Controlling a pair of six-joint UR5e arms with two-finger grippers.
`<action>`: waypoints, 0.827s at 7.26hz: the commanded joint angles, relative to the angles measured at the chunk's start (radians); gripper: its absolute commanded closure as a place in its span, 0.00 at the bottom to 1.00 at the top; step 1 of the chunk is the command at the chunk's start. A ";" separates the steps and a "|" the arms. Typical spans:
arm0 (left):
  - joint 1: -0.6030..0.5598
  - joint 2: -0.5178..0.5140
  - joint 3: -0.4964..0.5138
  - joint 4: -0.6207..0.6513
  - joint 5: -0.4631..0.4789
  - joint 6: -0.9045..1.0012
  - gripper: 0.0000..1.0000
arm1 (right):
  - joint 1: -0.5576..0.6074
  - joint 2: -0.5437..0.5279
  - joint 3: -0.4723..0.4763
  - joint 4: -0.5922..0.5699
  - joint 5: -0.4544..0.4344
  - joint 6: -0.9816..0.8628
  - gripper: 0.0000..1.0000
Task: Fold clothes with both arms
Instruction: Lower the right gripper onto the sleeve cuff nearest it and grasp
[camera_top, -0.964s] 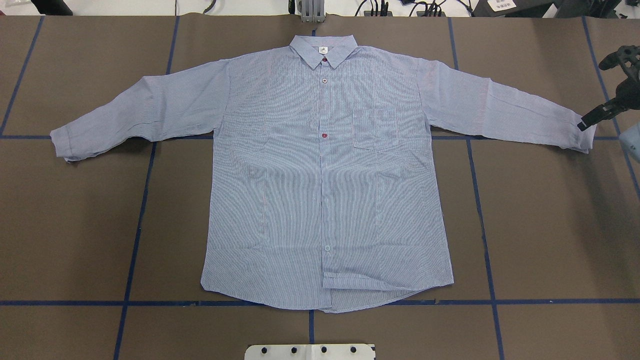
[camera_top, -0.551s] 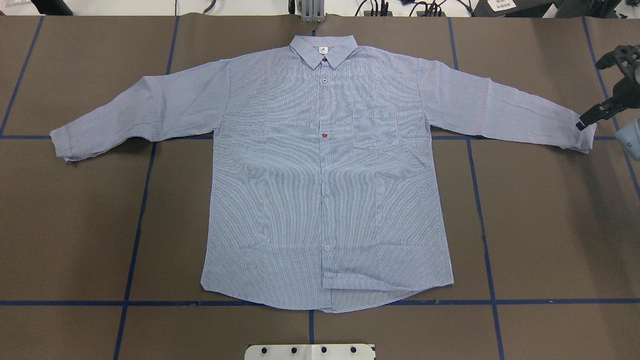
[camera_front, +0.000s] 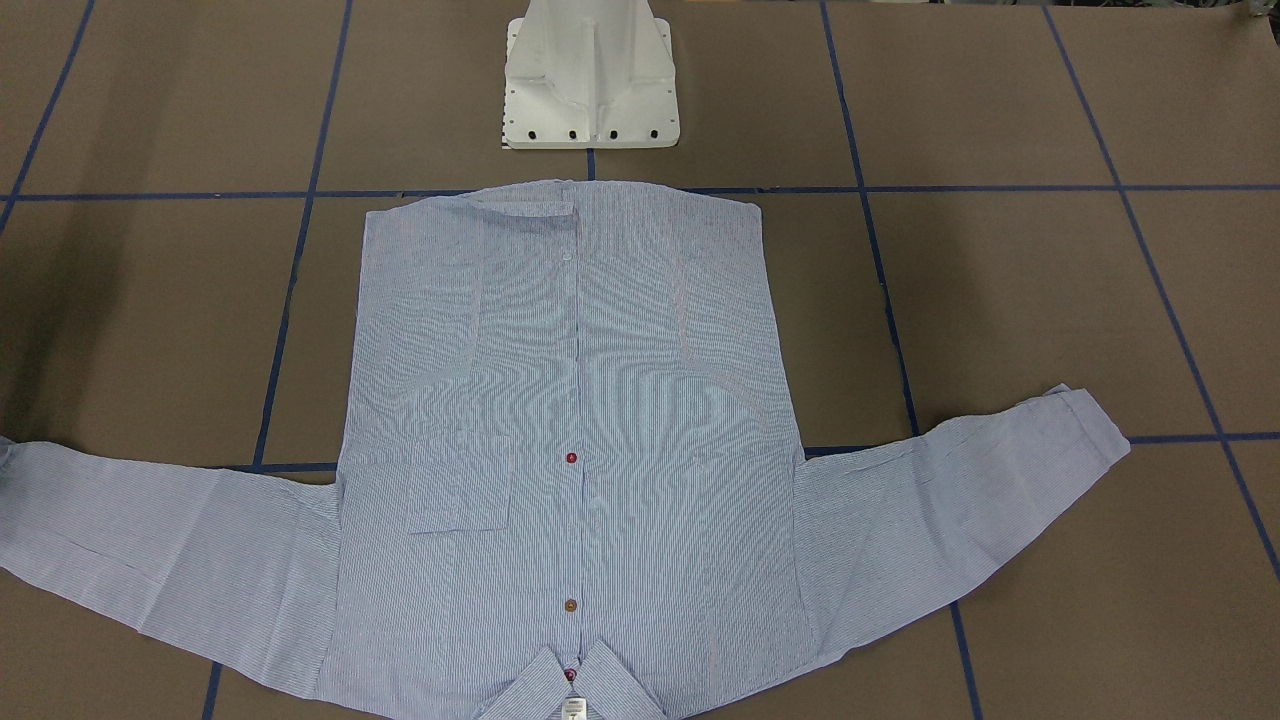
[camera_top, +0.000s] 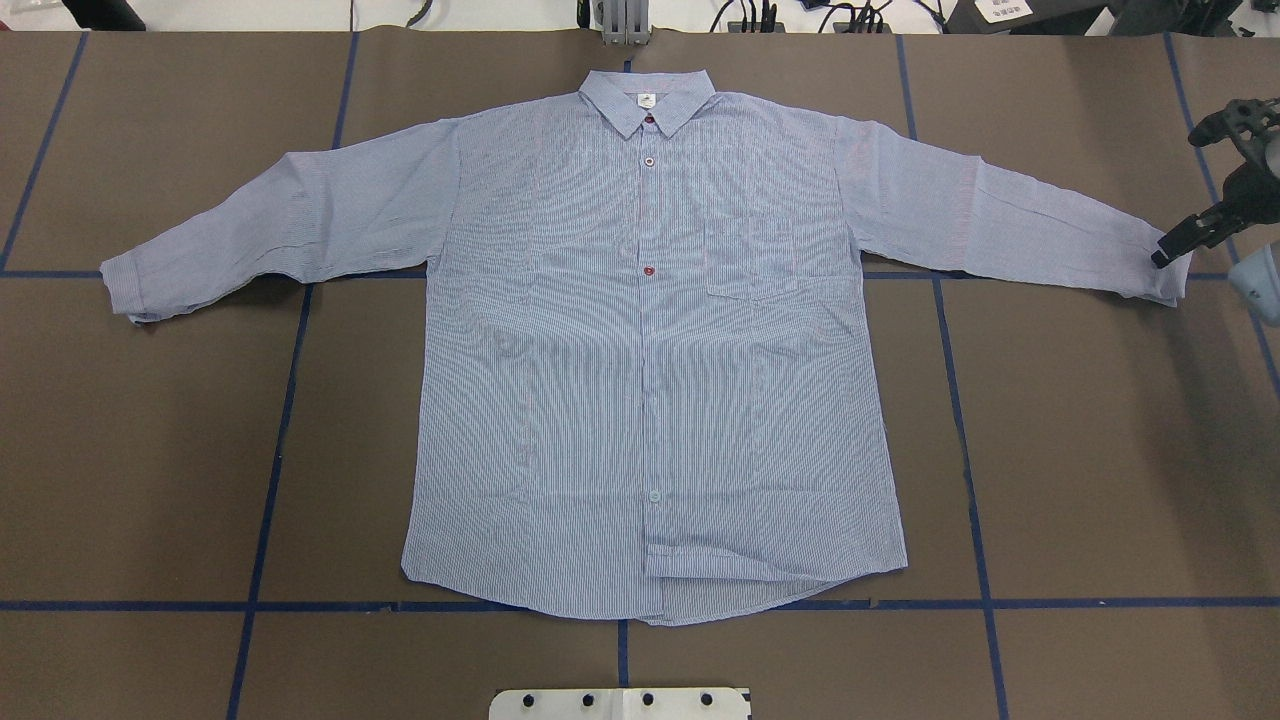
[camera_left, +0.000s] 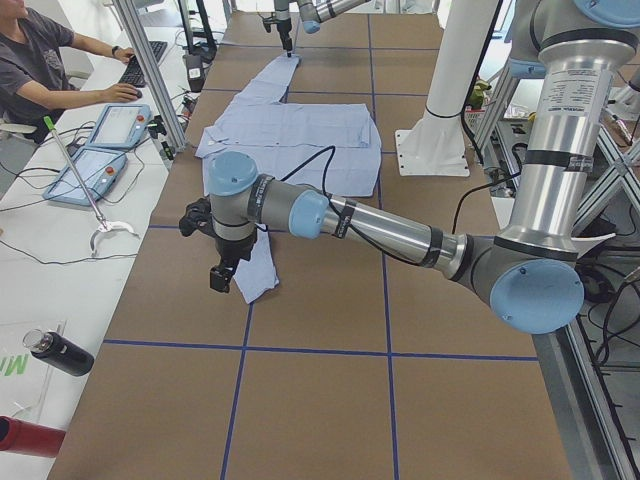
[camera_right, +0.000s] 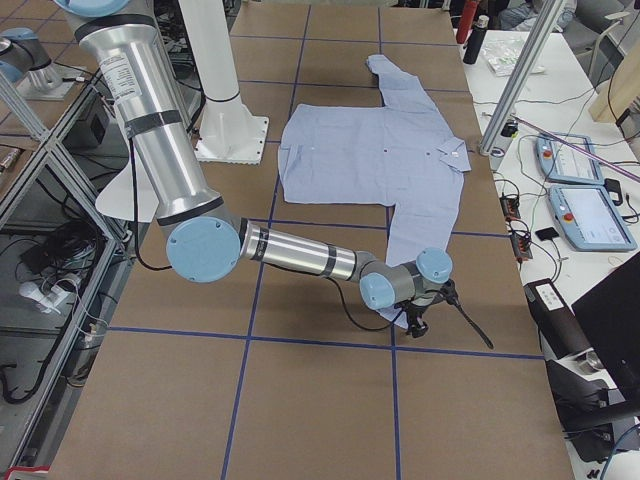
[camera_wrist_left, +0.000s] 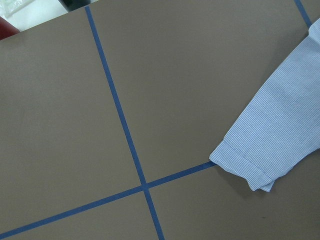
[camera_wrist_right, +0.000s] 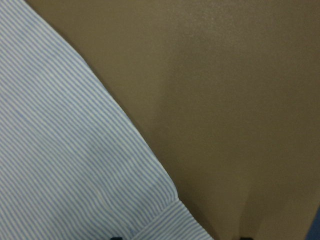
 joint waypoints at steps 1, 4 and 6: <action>0.000 -0.002 -0.002 0.000 0.000 0.000 0.00 | -0.001 0.000 -0.004 -0.006 0.001 0.001 0.34; 0.000 -0.006 -0.002 0.000 0.000 -0.002 0.00 | -0.001 0.000 -0.004 -0.006 0.001 0.001 0.38; 0.000 -0.008 -0.002 0.000 0.000 -0.002 0.00 | -0.001 0.000 -0.004 -0.008 0.003 0.002 0.64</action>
